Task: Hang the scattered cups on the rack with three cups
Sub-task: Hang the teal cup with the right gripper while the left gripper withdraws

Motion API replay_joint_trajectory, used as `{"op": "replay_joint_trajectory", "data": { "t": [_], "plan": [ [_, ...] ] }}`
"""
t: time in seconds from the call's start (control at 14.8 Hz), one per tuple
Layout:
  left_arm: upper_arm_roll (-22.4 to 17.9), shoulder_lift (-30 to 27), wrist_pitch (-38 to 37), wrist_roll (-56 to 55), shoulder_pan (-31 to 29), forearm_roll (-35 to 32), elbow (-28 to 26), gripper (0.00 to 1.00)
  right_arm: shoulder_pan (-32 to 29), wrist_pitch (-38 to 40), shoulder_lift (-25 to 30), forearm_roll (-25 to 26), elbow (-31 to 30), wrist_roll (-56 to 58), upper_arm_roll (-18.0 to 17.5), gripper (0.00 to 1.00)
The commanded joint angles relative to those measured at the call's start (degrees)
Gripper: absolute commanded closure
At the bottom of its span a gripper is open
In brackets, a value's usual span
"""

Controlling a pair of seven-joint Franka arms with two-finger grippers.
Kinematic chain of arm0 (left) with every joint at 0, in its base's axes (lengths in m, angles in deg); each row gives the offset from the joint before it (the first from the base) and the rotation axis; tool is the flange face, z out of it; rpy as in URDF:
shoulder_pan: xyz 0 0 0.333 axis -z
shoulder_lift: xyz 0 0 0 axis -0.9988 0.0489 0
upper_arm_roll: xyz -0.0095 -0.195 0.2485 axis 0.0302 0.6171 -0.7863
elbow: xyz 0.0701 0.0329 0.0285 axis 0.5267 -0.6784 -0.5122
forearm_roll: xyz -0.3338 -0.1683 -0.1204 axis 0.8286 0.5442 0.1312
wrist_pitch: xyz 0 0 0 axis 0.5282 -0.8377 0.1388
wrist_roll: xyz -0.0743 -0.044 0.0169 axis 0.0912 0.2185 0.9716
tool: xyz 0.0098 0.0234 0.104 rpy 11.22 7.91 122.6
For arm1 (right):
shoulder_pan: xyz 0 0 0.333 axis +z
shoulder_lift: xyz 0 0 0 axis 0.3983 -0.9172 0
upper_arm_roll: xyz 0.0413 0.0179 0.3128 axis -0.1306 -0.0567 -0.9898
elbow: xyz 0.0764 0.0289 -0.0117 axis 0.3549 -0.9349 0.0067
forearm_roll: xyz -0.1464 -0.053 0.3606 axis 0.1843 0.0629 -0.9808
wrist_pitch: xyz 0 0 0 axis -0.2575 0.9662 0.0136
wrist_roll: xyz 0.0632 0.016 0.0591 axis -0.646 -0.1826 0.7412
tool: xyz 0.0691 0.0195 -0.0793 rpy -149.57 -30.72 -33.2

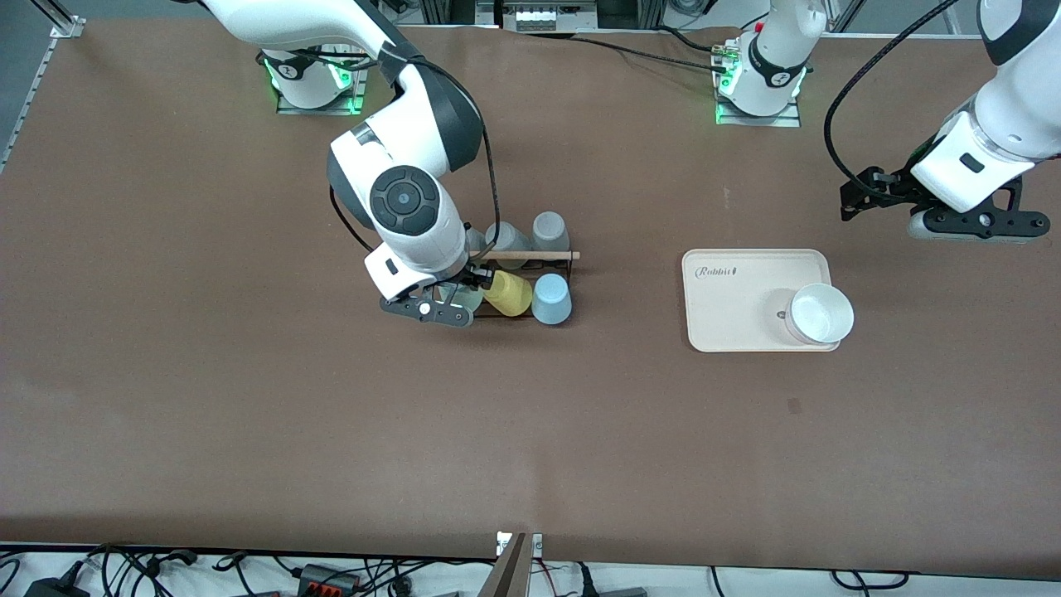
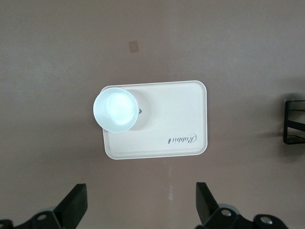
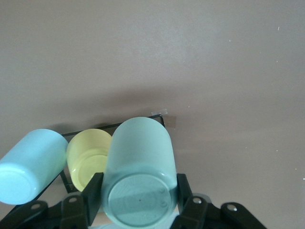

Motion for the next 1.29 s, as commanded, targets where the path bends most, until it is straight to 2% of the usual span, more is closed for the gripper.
{"op": "replay_joint_trajectory", "data": {
  "t": [0.0, 0.81, 0.88, 0.95, 1.02, 1.08, 1.22],
  "plan": [
    [-0.49, 0.45, -0.07, 0.72, 0.12, 0.66, 2.06, 0.00, 0.45, 0.34, 0.13, 1.43, -0.71, -1.65, 0.27, 0.54],
    [-0.75, 0.54, -0.42, 0.81, -1.47, 1.27, 1.62, 0.00, 0.89, -2.82, -4.61, 1.25, -1.59, -1.56, 0.18, 0.51],
    [-0.75, 0.54, -0.42, 0.90, -1.47, 1.27, 1.53, 0.00, 0.89, -2.91, -4.79, 1.25, -1.59, -1.56, 0.18, 0.45],
    [-0.84, 0.54, -0.50, 0.90, -1.55, 1.27, 1.53, 0.00, 0.81, -2.91, -4.96, 1.08, -1.59, -1.48, 0.09, 0.28],
    [-0.84, 0.54, -0.51, 0.90, -1.55, 1.27, 1.53, 0.00, 0.63, -2.82, -4.79, 0.91, -1.50, -1.13, 0.09, 0.07],
    [-0.76, 0.45, -0.51, 0.81, -1.47, 1.27, 1.53, 0.00, 0.37, -2.65, -4.53, 0.90, -1.32, -0.69, 0.09, 0.00],
    [-0.49, 0.45, -0.59, 0.81, -1.47, 1.27, 1.62, 0.00, -0.25, -2.38, -3.74, 0.73, -0.45, 0.02, 0.09, 0.00]
  ]
}}
